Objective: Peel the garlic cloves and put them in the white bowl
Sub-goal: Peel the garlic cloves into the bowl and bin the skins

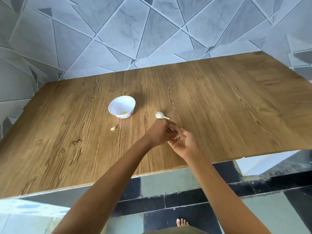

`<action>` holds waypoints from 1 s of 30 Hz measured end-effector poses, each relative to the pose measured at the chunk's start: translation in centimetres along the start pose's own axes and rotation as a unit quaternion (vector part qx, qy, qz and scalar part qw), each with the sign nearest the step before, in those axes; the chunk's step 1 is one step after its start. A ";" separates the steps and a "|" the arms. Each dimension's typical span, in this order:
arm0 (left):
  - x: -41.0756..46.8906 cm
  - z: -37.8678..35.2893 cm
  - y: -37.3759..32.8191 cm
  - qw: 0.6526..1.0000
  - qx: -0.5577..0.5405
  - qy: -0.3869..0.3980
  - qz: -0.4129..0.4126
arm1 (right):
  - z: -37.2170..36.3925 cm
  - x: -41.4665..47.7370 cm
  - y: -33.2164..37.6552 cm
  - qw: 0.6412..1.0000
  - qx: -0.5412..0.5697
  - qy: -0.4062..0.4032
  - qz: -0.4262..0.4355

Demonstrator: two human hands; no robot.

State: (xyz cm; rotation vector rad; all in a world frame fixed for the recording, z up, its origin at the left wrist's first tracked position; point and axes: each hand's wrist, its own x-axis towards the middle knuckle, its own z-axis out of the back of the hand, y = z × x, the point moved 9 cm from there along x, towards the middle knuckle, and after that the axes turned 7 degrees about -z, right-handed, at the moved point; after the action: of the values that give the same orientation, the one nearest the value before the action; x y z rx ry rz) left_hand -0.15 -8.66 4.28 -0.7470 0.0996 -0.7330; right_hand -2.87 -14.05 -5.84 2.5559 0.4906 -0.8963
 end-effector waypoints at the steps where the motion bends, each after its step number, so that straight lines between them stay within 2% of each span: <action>1: 0.1 -0.8 -0.5 1.000 0.014 0.011 -0.009 | 0.0 0.0 0.1 1.000 0.015 -0.006 0.002; 4: 0.3 -2.0 -0.6 0.996 0.087 0.004 -0.017 | 0.5 -0.5 0.5 0.999 0.021 -0.041 0.006; 6: 0.6 -1.8 -0.5 0.994 0.108 -0.037 0.004 | 0.3 -1.2 0.9 0.999 0.015 -0.037 0.012; 9: 0.7 -1.2 -0.6 0.991 0.093 -0.089 0.034 | -0.4 -1.9 1.1 1.000 0.011 -0.006 0.007; 11: 0.8 -0.8 -0.5 0.993 0.045 -0.098 0.042 | -0.5 -1.8 1.2 1.000 0.025 0.006 0.001; 13: 1.1 -0.3 0.3 0.993 -0.007 -0.101 0.064 | 0.4 -1.5 1.7 0.998 0.057 -0.016 0.004; 16: 1.8 0.7 2.5 0.988 0.004 -0.115 0.101 | 1.7 -1.7 3.1 0.996 0.084 -0.032 0.018; 20: 3.1 -0.4 4.5 0.990 0.004 -0.071 0.123 | 2.9 -2.2 4.5 0.994 0.092 -0.042 0.032; 25: 4.3 -3.2 3.3 0.996 0.077 0.019 0.029 | 3.3 -2.6 5.2 0.992 0.111 -0.042 0.046; 30: 2.0 -3.8 2.2 0.981 0.146 0.089 -0.094 | 3.2 -3.0 5.4 0.991 0.117 -0.033 0.050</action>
State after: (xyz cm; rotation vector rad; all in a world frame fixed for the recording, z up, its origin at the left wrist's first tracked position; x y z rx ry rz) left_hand 1.35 -11.05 0.33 -0.4124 0.0811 -0.9714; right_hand -4.38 -20.76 -4.87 2.7201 0.2477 -1.0518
